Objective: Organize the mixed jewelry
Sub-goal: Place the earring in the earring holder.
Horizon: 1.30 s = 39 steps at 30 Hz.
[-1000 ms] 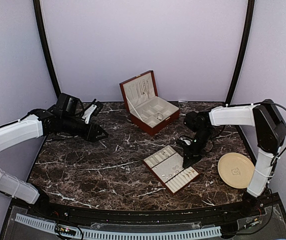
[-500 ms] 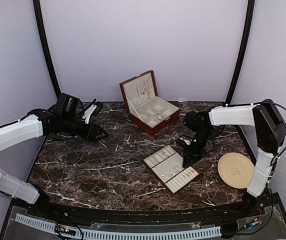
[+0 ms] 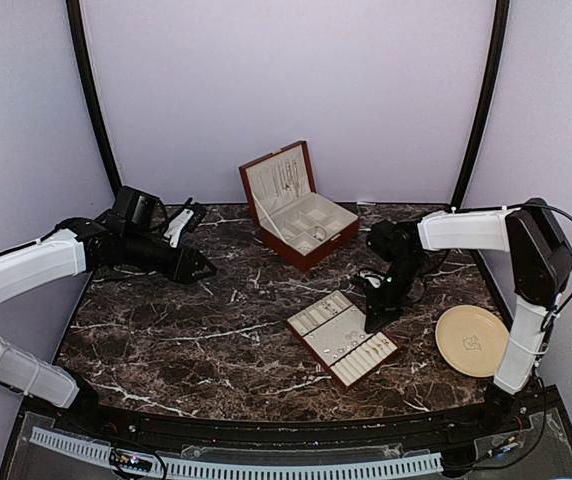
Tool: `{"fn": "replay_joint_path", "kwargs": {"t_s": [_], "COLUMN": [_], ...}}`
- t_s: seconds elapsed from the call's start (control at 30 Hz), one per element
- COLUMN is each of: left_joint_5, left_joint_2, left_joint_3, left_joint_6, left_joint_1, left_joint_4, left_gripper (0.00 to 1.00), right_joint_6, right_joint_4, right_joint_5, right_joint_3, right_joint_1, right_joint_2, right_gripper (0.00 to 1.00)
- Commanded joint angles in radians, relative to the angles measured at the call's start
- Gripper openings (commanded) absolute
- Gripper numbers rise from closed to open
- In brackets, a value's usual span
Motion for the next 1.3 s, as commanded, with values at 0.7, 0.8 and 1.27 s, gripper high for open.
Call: {"fn": "replay_joint_path", "kwargs": {"t_s": [0.7,0.8,1.27], "left_joint_5": [0.014,0.013,0.013], "left_joint_2": [-0.038,-0.039,-0.043], "left_joint_3": [0.023,0.023,0.023], "left_joint_6": [0.016,0.016,0.018], "left_joint_1": [0.004,0.004,0.005], "left_joint_4": [-0.012,-0.012,-0.014], "left_gripper": [0.45,0.44,0.45], "right_joint_6": [-0.004,-0.007,-0.003], "right_joint_4": [-0.024,-0.029,-0.037], "right_joint_5": [-0.039,-0.037,-0.011], "right_joint_3": [-0.002,-0.005,-0.026], "right_joint_1": [-0.003,-0.003,-0.003], "right_joint_2": [0.003,0.002,-0.002], "right_gripper": [0.05,0.05,0.05]}}
